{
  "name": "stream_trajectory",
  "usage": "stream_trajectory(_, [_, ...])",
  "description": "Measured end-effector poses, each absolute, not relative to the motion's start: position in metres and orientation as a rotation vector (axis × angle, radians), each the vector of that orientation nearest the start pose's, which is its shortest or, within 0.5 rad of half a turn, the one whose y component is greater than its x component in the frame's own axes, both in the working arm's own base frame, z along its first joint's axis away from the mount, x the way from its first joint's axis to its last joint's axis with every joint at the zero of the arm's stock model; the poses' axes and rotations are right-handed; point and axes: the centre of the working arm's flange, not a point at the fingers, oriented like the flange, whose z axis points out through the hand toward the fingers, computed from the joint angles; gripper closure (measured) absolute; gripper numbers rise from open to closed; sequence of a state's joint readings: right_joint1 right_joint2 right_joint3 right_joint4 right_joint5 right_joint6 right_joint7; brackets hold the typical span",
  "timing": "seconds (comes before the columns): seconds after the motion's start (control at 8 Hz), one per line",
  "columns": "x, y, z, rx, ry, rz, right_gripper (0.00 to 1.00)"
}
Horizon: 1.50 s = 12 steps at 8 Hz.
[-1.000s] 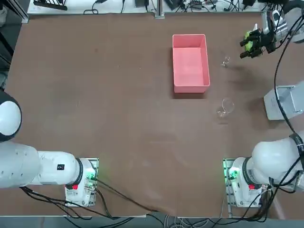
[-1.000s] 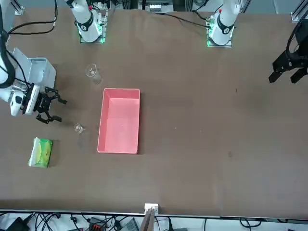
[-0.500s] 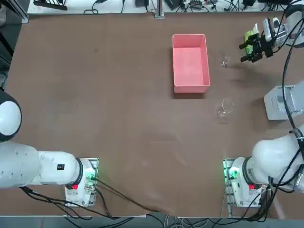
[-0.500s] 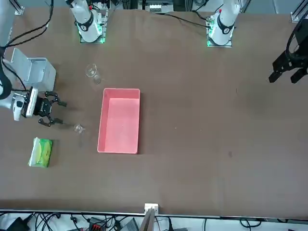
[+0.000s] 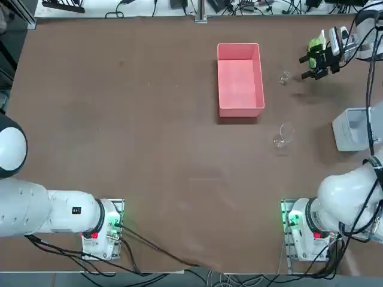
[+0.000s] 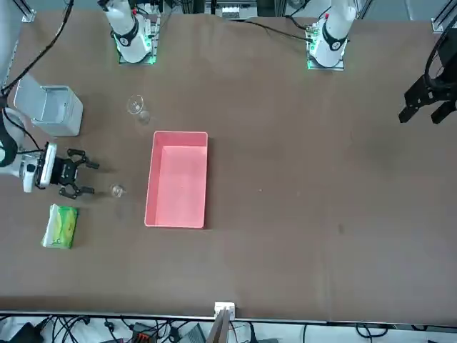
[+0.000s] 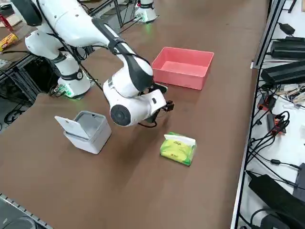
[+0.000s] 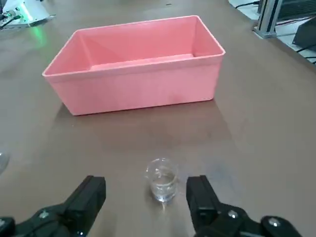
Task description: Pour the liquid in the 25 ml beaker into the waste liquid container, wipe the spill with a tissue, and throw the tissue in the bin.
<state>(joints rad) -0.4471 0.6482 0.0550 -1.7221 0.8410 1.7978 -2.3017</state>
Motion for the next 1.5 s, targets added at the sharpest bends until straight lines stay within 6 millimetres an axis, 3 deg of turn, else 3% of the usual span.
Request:
stream_trajectory(0.5, [0.6,-0.175,0.164,-1.678,-1.544,-0.837,0.0])
stream_trajectory(1.12, [0.608,-0.173,0.139,-1.646,-1.565,-0.856,0.0])
stream_trajectory(1.5, [0.619,-0.159,0.127,-1.628,-1.579,-0.853,0.0])
